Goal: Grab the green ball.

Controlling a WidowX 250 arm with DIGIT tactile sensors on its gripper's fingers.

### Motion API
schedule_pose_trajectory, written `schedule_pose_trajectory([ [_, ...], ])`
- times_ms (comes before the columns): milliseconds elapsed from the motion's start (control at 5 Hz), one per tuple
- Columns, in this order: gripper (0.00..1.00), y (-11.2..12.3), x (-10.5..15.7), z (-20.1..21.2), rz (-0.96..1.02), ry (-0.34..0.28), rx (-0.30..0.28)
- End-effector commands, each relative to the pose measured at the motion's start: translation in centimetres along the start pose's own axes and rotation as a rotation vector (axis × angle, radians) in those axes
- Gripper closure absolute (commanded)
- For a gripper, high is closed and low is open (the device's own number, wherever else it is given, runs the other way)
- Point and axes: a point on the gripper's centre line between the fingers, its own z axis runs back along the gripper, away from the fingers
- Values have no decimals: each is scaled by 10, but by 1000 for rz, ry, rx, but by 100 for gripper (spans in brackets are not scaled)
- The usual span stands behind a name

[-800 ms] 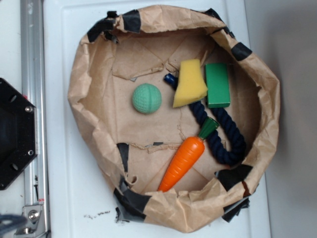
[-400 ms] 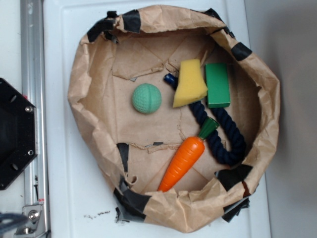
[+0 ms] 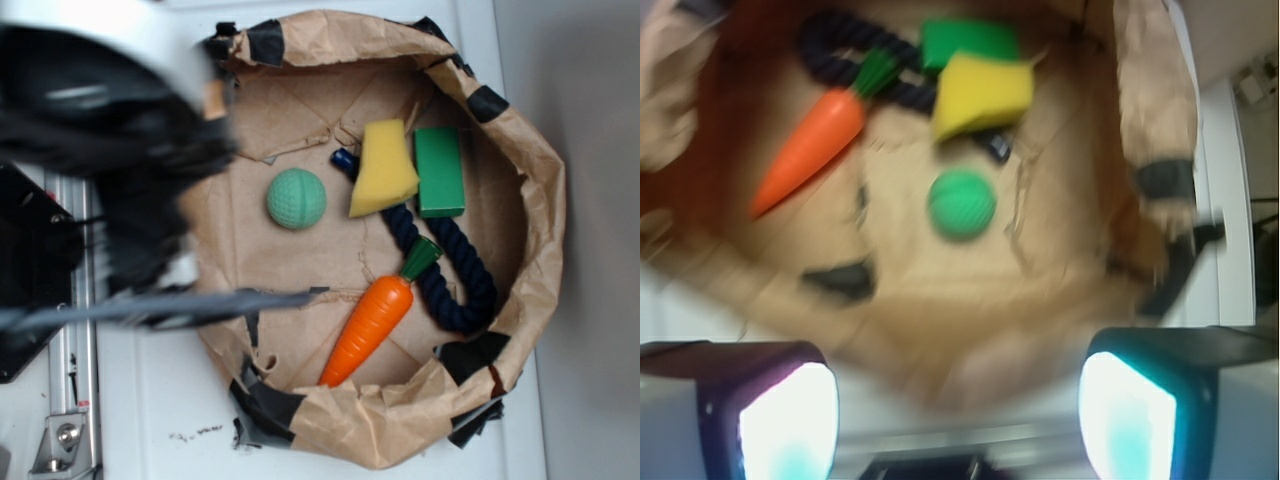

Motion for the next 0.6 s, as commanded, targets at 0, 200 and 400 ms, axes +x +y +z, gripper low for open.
schedule_pose_trajectory([
  [0,0,20,40,-68,3,35,33],
  [200,0,-2,44,-116,-47,135,-43],
  [400,0,-44,32,-135,-231,228,-103],
])
